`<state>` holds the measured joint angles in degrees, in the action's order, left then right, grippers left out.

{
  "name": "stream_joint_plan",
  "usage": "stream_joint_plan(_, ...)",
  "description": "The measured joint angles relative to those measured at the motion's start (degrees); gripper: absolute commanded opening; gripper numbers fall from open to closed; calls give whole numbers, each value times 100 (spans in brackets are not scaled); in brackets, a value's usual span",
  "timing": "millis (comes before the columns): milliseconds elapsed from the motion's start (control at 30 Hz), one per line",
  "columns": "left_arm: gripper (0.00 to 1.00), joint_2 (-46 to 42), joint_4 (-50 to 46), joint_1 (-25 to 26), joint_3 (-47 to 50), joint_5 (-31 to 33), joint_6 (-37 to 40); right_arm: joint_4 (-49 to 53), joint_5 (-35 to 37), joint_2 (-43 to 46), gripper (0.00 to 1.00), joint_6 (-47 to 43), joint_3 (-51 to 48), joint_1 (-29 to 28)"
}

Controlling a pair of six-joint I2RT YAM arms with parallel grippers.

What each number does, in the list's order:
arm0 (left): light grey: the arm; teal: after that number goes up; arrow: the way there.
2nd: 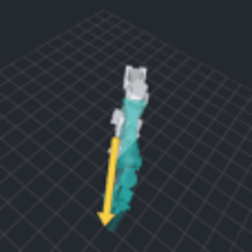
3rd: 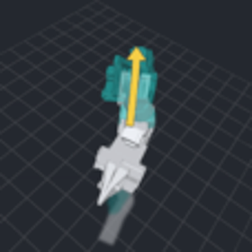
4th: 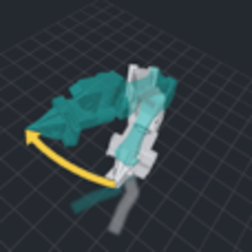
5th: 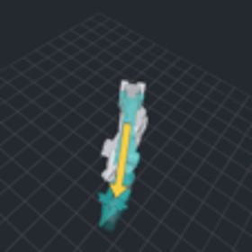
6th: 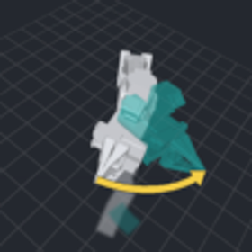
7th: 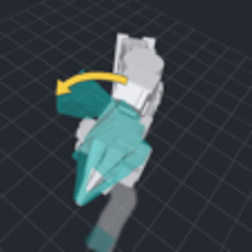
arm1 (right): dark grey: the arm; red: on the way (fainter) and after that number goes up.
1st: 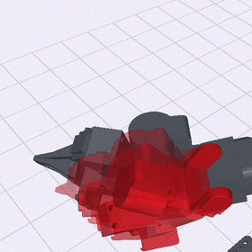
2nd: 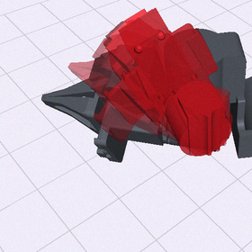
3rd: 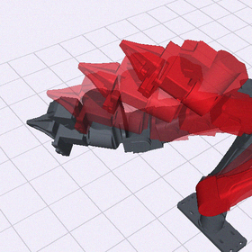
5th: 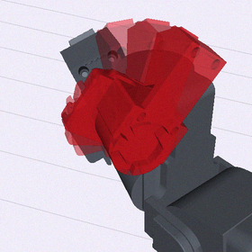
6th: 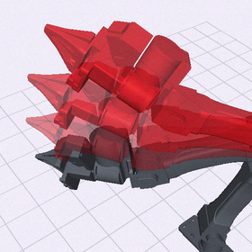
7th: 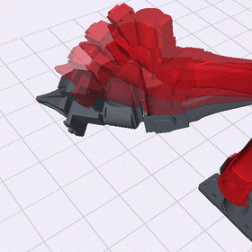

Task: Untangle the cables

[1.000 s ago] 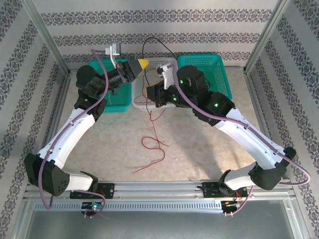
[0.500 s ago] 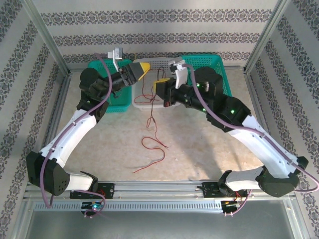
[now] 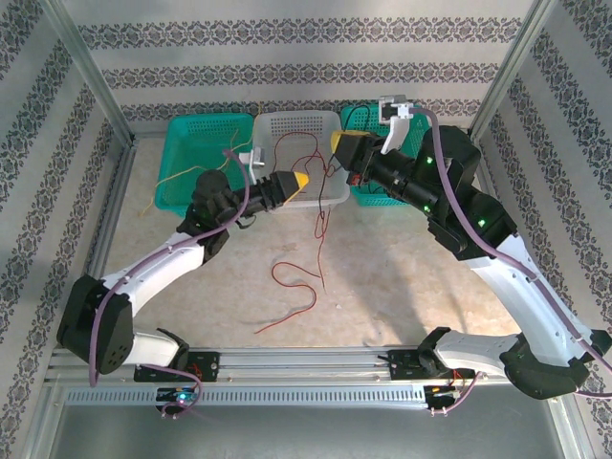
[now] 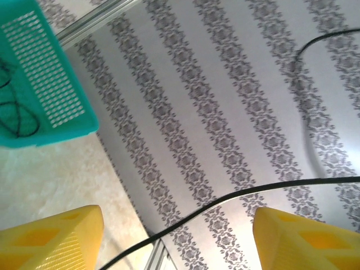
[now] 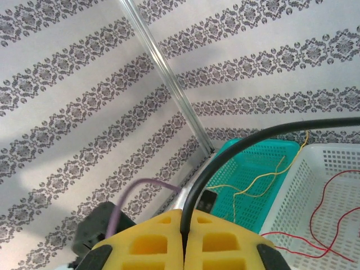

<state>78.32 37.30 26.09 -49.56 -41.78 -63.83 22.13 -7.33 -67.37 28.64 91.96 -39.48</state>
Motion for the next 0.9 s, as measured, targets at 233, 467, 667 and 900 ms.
stream_joint_plan(233, 76, 179, 695, 39, 1005, 535, -726, -28, -173, 0, 0, 109, 28, 28)
stream_joint_plan(467, 78, 599, 1449, 260, 1215, 955, -1480, -188, -315, 0, 0, 173, 42, 37)
stream_joint_plan(667, 82, 911, 2199, 540, 1565, 1311, -2135, -232, -404, 0, 0, 240, 42, 37)
stream_joint_plan(900, 82, 887, 2216, 804, 1880, 1832, -2533, -282, -439, 0, 0, 278, 37, 37)
